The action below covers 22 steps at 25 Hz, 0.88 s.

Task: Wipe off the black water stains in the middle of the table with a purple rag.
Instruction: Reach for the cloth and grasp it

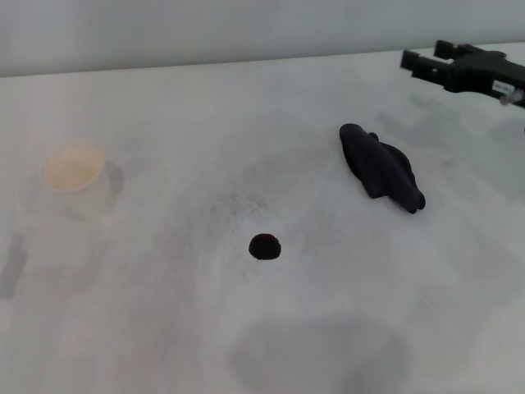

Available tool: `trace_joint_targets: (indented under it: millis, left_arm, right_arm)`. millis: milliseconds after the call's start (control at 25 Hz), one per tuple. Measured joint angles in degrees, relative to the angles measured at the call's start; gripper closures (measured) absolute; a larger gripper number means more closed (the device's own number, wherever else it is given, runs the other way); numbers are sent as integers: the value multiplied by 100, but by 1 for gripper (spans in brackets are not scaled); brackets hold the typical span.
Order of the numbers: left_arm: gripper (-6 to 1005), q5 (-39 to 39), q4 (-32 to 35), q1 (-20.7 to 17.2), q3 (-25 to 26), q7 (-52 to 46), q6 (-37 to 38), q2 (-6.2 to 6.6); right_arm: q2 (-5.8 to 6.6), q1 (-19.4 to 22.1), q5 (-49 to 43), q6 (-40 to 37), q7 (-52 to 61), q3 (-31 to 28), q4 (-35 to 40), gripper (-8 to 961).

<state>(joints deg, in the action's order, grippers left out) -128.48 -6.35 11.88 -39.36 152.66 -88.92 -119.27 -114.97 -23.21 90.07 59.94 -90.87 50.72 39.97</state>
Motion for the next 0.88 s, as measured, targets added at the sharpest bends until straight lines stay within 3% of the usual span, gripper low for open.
trace_joint_targets:
  millis: [200, 400, 600, 880]
  left_arm:
    - [137, -162, 3, 81, 3, 0, 85, 0]
    - [138, -311, 11, 109, 7, 0, 121, 0]
    - [138, -411, 66, 122, 8, 0, 198, 0]
    - [137, -421, 73, 160, 7, 0, 256, 0]
  right_arm:
    - [-18, 1, -2310, 231, 2384, 544, 1955, 164]
    - [-29, 1, -3782, 1027, 4019, 1380, 3378, 190]
    - [-36, 0, -4139, 1316, 4478, 1902, 3607, 216]
    - [-51, -5, -4270, 1015, 4597, 2384, 3226, 251]
